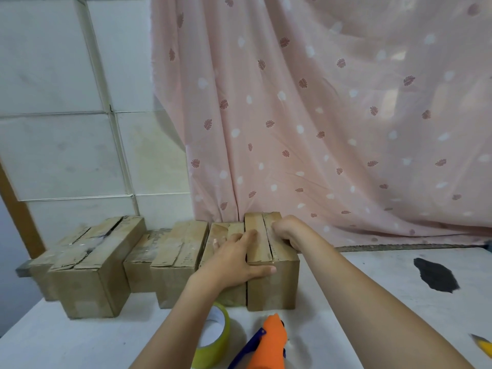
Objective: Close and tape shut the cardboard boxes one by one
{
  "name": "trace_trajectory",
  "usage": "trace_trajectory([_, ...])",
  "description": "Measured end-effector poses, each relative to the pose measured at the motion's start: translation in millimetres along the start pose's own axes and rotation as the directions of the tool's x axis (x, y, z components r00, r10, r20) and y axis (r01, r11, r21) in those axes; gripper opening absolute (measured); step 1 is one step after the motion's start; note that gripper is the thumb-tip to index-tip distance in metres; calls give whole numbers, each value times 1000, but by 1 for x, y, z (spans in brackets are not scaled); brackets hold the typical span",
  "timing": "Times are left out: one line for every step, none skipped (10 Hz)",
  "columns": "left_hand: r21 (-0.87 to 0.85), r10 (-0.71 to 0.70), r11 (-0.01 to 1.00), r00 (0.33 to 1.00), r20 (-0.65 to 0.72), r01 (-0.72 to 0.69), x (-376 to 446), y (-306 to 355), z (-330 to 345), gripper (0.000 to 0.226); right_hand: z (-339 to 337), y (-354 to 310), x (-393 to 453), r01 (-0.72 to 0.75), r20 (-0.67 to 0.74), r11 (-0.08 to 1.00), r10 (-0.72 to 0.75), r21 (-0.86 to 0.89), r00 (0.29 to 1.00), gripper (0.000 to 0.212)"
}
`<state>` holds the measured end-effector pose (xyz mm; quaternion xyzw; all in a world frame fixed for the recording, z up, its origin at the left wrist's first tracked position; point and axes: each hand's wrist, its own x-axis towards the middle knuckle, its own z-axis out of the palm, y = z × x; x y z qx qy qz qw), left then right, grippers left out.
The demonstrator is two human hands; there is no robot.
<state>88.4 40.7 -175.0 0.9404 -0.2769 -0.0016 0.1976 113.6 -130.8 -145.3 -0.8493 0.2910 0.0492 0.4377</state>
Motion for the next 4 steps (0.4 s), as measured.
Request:
trace_trajectory([22, -20, 1000, 1000, -2, 20, 0, 1, 0, 98, 6, 2, 3, 57, -76, 997, -52, 60, 996, 39])
trace_trajectory([51, -25, 998, 1000, 4, 25, 0, 2, 2, 96, 7, 1, -2, 80, -115, 996, -74, 47, 991, 25])
trace_trajectory([73, -26, 997, 1000, -7, 26, 1, 2, 4, 96, 8, 2, 1, 98, -123, 993, -90, 59, 988, 23])
trace_trajectory([73, -30, 997, 999, -15, 31, 3, 2, 5, 96, 5, 5, 1, 127, -166, 990, -116, 58, 979, 22])
